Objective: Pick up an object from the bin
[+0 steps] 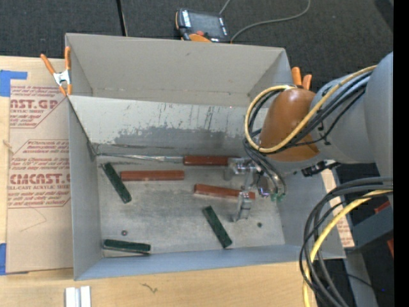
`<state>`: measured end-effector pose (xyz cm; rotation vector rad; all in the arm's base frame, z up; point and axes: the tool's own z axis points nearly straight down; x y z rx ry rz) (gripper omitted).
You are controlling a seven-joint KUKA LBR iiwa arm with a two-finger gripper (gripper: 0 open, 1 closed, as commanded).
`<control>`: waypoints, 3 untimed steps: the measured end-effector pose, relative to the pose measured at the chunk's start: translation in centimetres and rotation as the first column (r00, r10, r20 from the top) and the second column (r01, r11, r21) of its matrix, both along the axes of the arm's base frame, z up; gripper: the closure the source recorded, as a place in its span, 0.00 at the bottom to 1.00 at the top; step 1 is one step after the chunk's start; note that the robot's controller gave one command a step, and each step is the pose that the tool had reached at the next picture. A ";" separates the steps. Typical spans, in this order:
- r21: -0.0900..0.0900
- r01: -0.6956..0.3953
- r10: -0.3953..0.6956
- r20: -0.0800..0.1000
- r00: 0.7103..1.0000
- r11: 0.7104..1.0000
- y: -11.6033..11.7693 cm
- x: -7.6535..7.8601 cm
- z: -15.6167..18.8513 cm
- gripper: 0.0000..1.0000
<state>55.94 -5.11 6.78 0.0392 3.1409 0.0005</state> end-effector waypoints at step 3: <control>-0.001 0.000 0.000 0.008 1.000 1.000 0.1 0.3 9.3 1.00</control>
Offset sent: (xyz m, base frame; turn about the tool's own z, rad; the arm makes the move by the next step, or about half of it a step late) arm 0.0000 0.0000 0.0000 0.0000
